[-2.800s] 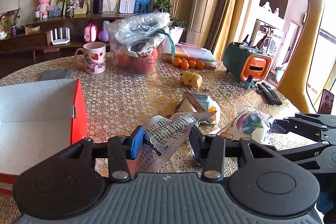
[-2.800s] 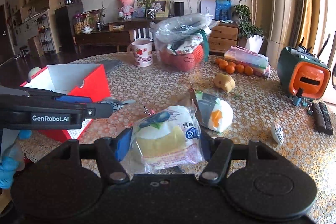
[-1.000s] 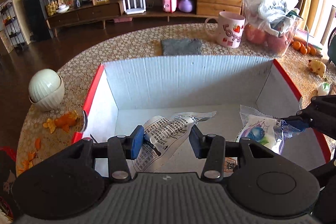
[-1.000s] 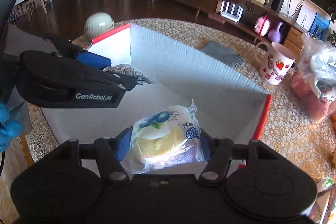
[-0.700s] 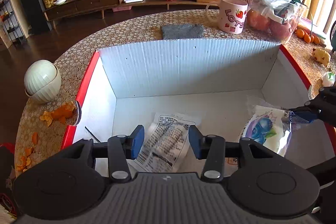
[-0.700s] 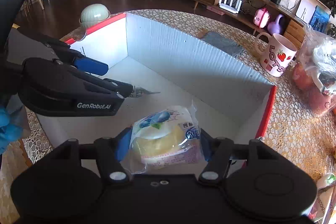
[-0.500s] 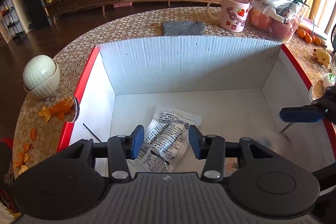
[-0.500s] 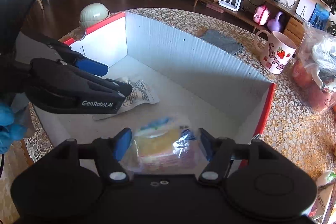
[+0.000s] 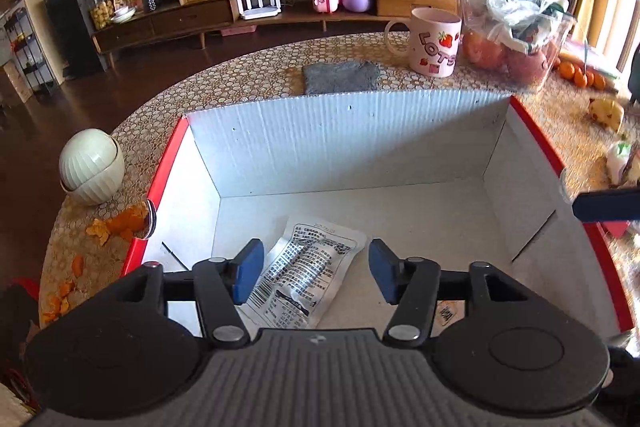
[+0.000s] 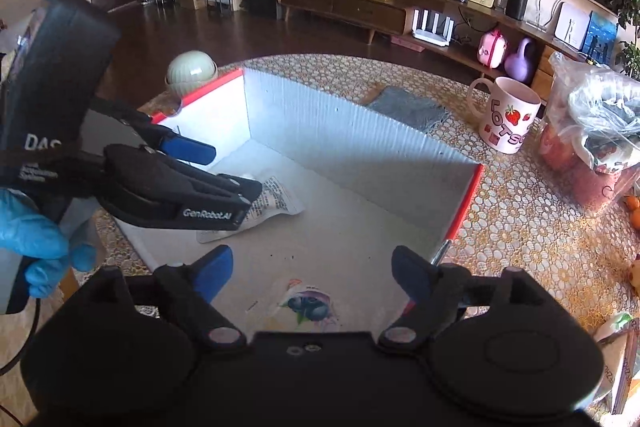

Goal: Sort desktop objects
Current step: 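Open the left tool to drop the sachet while the right tool drops the cake bag into the box, then move both tools back over the scattered items on the table, then grasp the pink binder clip with the left tool while the right tool grasps the bag of black items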

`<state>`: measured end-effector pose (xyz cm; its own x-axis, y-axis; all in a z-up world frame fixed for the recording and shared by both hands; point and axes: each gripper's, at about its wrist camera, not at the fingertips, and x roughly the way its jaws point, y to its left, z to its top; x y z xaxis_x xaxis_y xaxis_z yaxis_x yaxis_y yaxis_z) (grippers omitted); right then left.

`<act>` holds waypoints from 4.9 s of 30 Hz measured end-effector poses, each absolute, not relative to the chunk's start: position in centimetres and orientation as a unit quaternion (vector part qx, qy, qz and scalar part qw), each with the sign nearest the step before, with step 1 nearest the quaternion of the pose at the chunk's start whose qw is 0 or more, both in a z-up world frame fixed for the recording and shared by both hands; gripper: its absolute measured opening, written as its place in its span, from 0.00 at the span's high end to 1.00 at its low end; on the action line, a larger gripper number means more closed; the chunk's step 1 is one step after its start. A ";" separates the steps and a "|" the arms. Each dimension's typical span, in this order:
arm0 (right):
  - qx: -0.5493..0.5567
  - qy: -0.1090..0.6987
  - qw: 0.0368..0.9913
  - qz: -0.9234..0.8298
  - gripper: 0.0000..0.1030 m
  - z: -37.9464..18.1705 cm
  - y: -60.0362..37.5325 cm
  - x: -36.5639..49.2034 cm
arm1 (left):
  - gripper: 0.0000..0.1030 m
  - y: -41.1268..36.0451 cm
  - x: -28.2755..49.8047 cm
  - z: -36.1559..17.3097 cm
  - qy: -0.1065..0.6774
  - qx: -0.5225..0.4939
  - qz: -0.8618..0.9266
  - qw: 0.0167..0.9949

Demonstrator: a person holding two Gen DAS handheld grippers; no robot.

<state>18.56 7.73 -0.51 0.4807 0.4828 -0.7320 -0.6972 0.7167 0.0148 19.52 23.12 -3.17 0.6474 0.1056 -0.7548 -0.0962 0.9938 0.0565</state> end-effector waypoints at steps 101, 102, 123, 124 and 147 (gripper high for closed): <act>-0.072 0.389 0.896 0.203 0.24 -9.4 -17.8 16.8 | 0.00 -4.1 25.6 -12.0 0.381 0.045 -0.142 0.912; -0.072 0.391 0.895 0.202 0.24 -9.5 -17.7 16.9 | 0.01 -4.2 25.7 -12.1 0.379 0.046 -0.143 0.913; -0.059 0.398 0.896 0.188 0.46 -10.5 -17.7 18.2 | 0.19 -4.8 25.4 -12.6 0.350 0.064 -0.180 0.917; -0.058 0.398 0.896 0.187 0.47 -10.5 -17.7 18.2 | 0.25 -4.9 25.4 -12.6 0.349 0.064 -0.180 0.918; -0.043 0.387 0.905 0.172 0.67 -9.0 -18.4 16.9 | 0.44 -3.8 22.5 -10.4 0.362 0.041 -0.162 0.917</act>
<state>16.85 -18.38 -8.99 0.6417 0.2769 -0.7152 -0.3441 0.9374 0.0541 22.48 -3.83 -10.44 0.6858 -0.2670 -0.6770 0.3258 0.9445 -0.0425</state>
